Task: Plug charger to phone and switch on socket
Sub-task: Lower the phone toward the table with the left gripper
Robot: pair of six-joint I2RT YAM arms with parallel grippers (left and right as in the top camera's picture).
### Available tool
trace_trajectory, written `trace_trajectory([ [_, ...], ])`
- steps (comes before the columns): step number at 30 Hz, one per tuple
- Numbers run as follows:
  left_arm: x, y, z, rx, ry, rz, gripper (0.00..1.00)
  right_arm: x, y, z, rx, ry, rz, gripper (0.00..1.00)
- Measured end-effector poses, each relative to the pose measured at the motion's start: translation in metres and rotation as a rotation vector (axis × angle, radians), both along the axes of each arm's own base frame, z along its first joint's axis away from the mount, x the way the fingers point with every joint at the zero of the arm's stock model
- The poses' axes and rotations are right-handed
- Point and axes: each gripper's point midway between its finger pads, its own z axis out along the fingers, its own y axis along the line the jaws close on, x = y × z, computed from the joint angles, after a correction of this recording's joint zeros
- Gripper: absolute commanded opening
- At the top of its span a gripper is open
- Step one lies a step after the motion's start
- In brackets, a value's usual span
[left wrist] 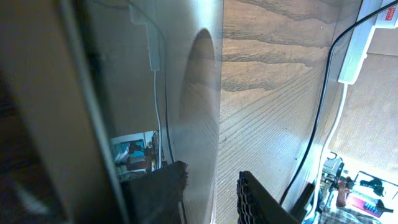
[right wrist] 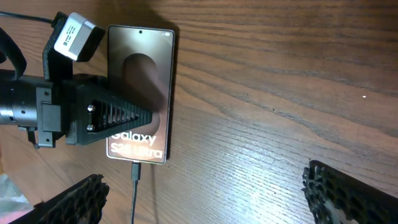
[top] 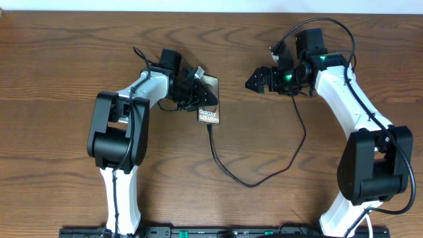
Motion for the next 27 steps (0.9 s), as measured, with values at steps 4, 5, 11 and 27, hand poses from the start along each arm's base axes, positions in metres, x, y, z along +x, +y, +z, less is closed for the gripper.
trace_trajectory([
  [4,-0.001,0.000,0.000,0.001,0.003,0.000,0.33,-0.001,0.000,0.000,-0.001,0.004,0.001,0.99],
  [5,-0.001,0.000,0.000,0.001,0.003,0.000,0.33,-0.001,0.000,0.000,-0.001,0.006,0.001,0.99],
  [11,-0.003,0.002,0.000,0.016,0.015,0.003,0.34,-0.002,0.000,-0.001,-0.003,0.008,0.004,0.99],
  [27,-0.004,0.014,0.001,0.112,0.011,0.020,0.46,-0.002,-0.002,-0.002,-0.016,0.001,0.012,0.99],
])
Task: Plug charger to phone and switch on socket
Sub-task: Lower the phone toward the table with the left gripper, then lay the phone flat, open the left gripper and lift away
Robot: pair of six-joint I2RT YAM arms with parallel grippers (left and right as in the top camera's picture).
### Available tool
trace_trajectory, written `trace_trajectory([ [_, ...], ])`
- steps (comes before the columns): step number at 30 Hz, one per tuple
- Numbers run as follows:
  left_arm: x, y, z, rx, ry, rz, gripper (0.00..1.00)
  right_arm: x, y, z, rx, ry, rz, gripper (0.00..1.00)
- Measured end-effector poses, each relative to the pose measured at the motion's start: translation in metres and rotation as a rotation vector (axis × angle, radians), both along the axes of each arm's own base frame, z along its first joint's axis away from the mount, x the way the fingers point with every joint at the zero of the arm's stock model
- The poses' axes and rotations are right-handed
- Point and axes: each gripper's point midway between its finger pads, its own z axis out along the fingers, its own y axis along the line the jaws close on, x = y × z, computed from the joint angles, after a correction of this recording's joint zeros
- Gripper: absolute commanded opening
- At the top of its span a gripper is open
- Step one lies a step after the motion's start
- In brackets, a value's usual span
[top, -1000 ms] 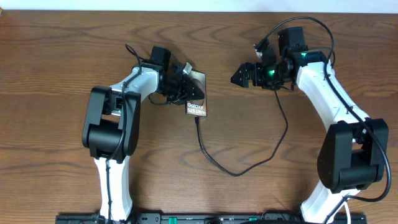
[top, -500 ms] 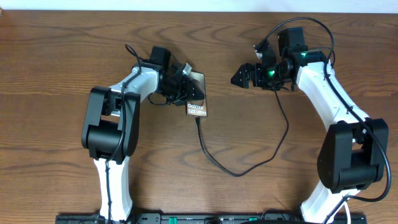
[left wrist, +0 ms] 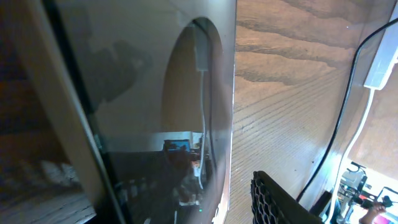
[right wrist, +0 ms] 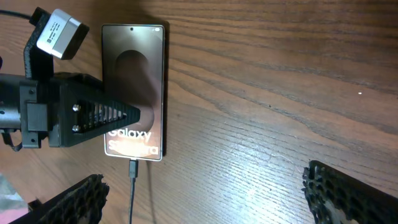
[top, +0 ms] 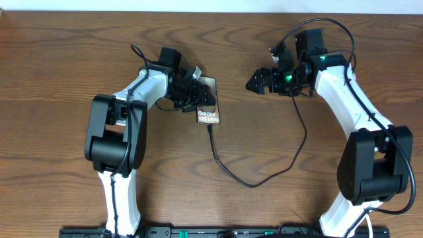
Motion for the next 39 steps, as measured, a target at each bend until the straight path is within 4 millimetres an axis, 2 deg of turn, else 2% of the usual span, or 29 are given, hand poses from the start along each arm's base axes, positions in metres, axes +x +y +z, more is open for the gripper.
trace_trajectory([
  [27,0.005,0.025,-0.004,0.190,-0.028,0.032,0.47,-0.001,-0.001,-0.001,-0.004,0.003,-0.001,0.99],
  [34,0.006,0.027,-0.003,0.205,-0.036,0.038,0.56,-0.002,-0.001,-0.001,-0.005,0.010,-0.001,0.99],
  [39,0.007,0.028,-0.002,0.210,-0.040,0.039,0.58,-0.003,-0.001,-0.001,-0.006,0.014,-0.001,0.99],
])
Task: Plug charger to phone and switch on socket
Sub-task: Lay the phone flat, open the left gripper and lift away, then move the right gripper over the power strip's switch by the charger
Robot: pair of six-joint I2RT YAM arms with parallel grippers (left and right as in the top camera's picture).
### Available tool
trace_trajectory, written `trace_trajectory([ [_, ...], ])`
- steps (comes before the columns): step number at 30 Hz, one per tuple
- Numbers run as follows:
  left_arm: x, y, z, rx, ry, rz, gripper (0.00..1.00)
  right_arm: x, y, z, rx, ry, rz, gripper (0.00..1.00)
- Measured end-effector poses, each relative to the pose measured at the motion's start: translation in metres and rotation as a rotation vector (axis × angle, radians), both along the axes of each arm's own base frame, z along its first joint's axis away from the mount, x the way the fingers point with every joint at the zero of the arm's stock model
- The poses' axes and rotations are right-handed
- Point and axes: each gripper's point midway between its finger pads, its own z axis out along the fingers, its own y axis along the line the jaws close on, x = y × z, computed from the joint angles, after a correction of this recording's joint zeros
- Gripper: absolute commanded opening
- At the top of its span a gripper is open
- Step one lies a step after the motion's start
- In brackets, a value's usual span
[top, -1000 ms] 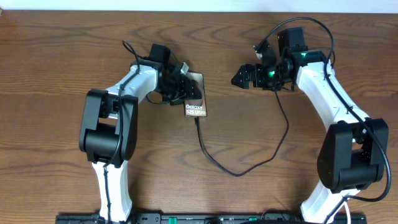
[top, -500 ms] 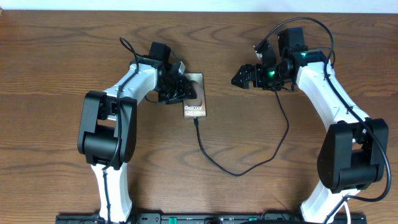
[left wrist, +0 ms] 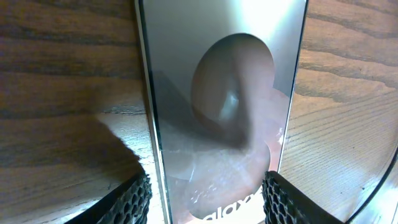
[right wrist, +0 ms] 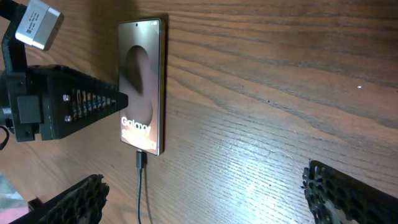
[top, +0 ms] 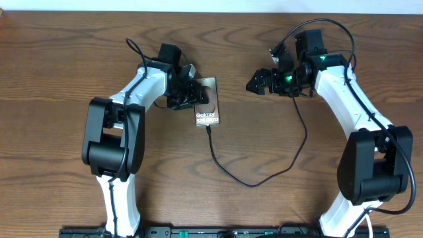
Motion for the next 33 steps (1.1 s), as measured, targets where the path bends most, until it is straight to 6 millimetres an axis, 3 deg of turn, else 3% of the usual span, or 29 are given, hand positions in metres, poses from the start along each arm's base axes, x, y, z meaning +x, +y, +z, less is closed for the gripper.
trace_trajectory([
  [8,0.003,0.011,0.002,0.046,-0.001,0.019,0.64,0.000,0.000,0.000,0.000,0.000,0.000,0.99],
  [13,0.011,0.051,0.003,0.141,-0.009,0.094,0.64,0.001,0.000,0.000,0.001,-0.005,0.000,0.99],
  [16,0.018,0.077,0.016,0.175,-0.043,0.152,0.64,0.002,0.000,0.001,0.001,-0.008,0.000,0.99],
  [19,0.025,0.100,0.056,0.184,-0.133,0.211,0.64,0.001,0.000,0.001,0.001,-0.006,0.000,0.99],
  [22,0.031,0.118,0.117,0.176,-0.278,0.265,0.65,0.000,0.000,0.006,0.001,-0.013,0.000,0.99],
  [26,0.025,0.130,0.184,0.161,-0.436,0.307,0.65,-0.003,-0.005,0.033,-0.012,-0.069,-0.010,0.99],
  [29,0.019,0.132,0.209,0.153,-0.497,0.317,0.65,-0.007,-0.018,0.070,-0.027,-0.146,-0.040,0.99],
  [33,0.016,0.132,0.221,0.149,-0.527,0.319,0.65,-0.012,-0.056,0.115,-0.062,-0.241,-0.136,0.99],
])
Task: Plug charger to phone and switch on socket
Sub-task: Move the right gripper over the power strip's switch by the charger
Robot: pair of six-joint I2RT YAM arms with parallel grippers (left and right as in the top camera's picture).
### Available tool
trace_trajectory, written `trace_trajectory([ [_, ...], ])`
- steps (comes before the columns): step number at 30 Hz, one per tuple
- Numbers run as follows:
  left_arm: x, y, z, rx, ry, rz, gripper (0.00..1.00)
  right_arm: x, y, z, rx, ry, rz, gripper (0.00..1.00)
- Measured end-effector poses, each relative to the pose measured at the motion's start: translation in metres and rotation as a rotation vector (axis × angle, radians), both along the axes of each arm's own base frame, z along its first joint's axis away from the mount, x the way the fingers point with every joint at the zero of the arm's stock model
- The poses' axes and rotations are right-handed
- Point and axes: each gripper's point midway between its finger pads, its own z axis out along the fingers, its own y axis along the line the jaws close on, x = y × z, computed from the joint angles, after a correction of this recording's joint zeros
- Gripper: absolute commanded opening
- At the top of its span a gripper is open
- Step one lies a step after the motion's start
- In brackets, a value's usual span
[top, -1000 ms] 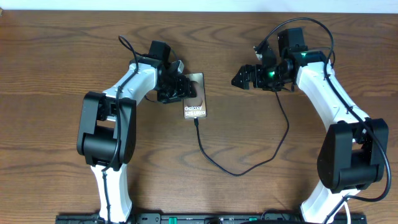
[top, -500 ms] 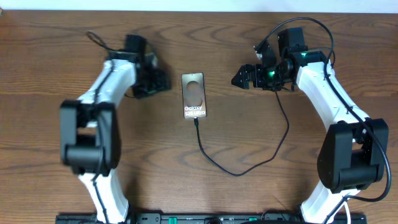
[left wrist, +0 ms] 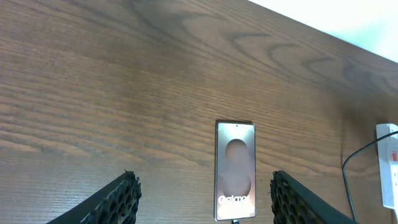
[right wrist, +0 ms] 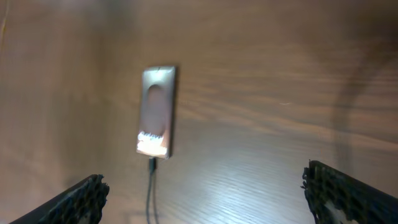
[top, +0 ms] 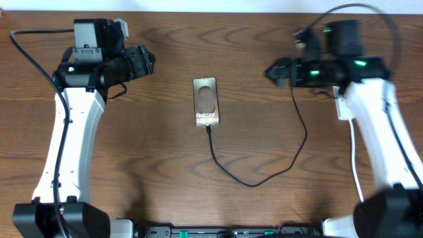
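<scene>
The phone (top: 205, 101) lies flat mid-table with its screen lit, also in the left wrist view as the phone (left wrist: 235, 171) and, blurred, in the right wrist view as the phone (right wrist: 157, 112). A black charger cable (top: 251, 184) is plugged into its lower end and loops right, up toward the white socket strip (top: 342, 107), which is mostly hidden under the right arm. My left gripper (top: 142, 61) is open, far to the phone's upper left. My right gripper (top: 274, 71) is open too, to its upper right. Both hold nothing.
The bare wooden table (top: 132, 165) spreads around the phone. The end of the socket strip (left wrist: 387, 165) shows at the right edge of the left wrist view. The slack cable (right wrist: 149, 186) lies below the phone.
My left gripper, then right beside the phone, now stands far off at the upper left. The right gripper has drawn back to the right and higher. The phone lies straight, cable still in.
My left gripper was on the upper end of the tilted phone, with the cable plugged in and the right gripper open nearby. The phone then stood straighter with each moment, the left gripper at its left side. Now both grippers are away from it.
</scene>
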Motion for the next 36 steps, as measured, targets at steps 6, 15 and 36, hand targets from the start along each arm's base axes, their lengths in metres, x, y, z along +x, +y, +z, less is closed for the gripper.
trace_trajectory([
  [6,0.000,0.000,0.001,0.000,-0.001,0.000,0.65,-0.012,-0.094,0.025,-0.045,-0.022,-0.250,0.99],
  [15,0.000,0.000,0.001,0.000,-0.002,0.000,0.65,-0.031,-0.191,0.004,-0.108,0.080,-0.519,0.99],
  [36,0.000,0.000,0.001,0.000,-0.001,0.000,0.65,-0.016,-0.278,-0.114,-0.124,0.314,-0.682,0.99],
])
